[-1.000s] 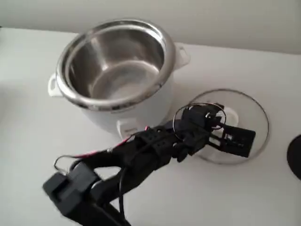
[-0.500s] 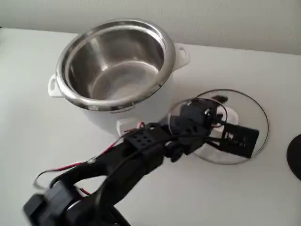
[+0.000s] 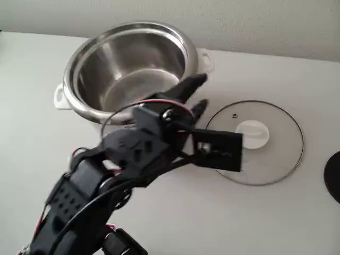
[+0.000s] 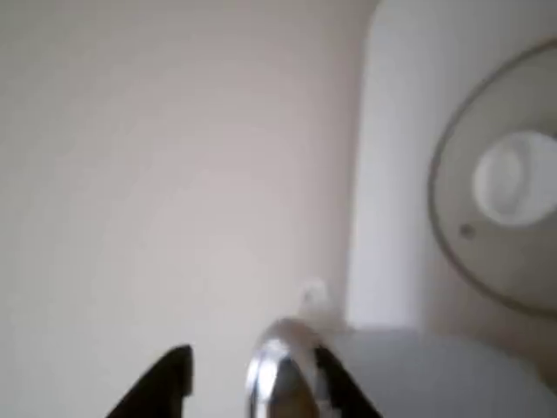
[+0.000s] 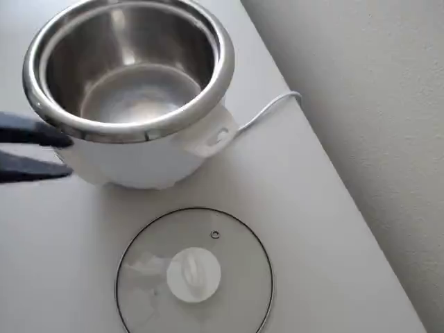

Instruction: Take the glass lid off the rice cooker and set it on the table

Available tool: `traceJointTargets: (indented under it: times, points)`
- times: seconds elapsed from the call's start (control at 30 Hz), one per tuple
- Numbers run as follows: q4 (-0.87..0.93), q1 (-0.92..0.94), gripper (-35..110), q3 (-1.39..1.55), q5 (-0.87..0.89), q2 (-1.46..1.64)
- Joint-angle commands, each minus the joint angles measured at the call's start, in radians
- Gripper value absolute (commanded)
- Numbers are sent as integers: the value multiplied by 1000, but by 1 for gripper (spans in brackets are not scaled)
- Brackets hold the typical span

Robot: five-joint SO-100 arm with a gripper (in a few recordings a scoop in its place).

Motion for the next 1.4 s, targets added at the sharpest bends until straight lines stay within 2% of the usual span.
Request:
traceJointTargets:
  times: [0.0,0.17,0.47,0.57,1.0,1.37]
  points:
    - [272,-92,18,-18,2,199]
    - [442,-129,13,11,-5,249]
    - [548,-213,0,373,-60,548]
    - [586,-219,0,465,-48,583]
    - [514,-144,0,799,-28,581]
    - [511,-115,1,799,-15,580]
